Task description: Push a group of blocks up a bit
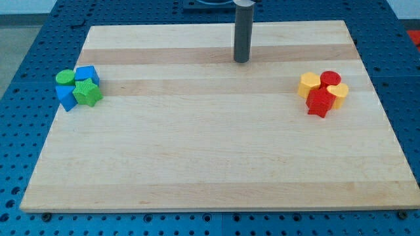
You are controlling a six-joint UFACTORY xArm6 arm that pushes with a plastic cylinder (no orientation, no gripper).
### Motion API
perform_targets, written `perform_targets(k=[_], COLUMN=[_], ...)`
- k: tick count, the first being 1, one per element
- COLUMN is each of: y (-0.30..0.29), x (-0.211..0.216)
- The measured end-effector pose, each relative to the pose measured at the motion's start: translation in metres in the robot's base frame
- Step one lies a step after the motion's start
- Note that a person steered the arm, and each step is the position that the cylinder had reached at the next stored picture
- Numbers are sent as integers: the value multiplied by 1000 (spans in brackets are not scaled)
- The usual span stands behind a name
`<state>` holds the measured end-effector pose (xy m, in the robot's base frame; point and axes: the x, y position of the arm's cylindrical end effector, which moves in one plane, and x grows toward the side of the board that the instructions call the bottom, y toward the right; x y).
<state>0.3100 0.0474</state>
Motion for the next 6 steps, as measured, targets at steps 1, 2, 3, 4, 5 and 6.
perform_targets(k=[1, 2, 3, 4, 5, 6], y=[-28, -84, -131, -126, -102, -103], x=[-14, -33, -12, 69, 158, 218])
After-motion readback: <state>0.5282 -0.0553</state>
